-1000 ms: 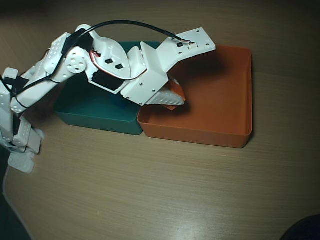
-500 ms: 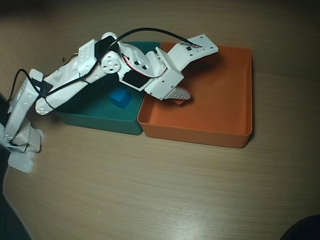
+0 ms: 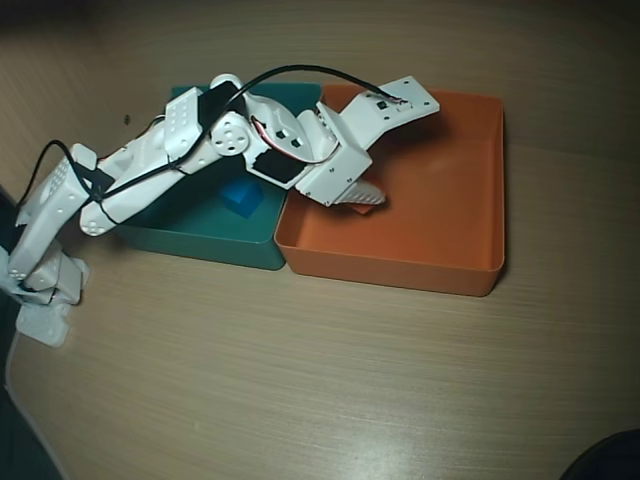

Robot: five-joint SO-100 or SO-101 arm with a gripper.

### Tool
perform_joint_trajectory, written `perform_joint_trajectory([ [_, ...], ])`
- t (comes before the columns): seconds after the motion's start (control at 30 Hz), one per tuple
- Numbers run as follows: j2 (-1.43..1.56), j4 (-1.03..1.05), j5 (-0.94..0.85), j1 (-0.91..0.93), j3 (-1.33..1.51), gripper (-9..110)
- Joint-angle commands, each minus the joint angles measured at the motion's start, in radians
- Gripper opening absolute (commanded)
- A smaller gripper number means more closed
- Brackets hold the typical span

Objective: Grasp a cube and put it in the box.

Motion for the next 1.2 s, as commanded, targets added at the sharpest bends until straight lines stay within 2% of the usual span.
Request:
perform_joint_trajectory([
  [0.0,0.038,0.000,0.003,0.002,-0.080,27],
  [0.13,0.038,0.000,0.003,0.003,-0.077,42],
  [0.23,0.038,-0.002,0.003,0.003,-0.075,49],
  [0.57,0.049,0.000,0.003,0.000,-0.072,46],
  [0.77,0.052,0.000,0.003,-0.002,-0.072,35],
  [1.17,0.052,0.000,0.003,-0.002,-0.071,-4],
])
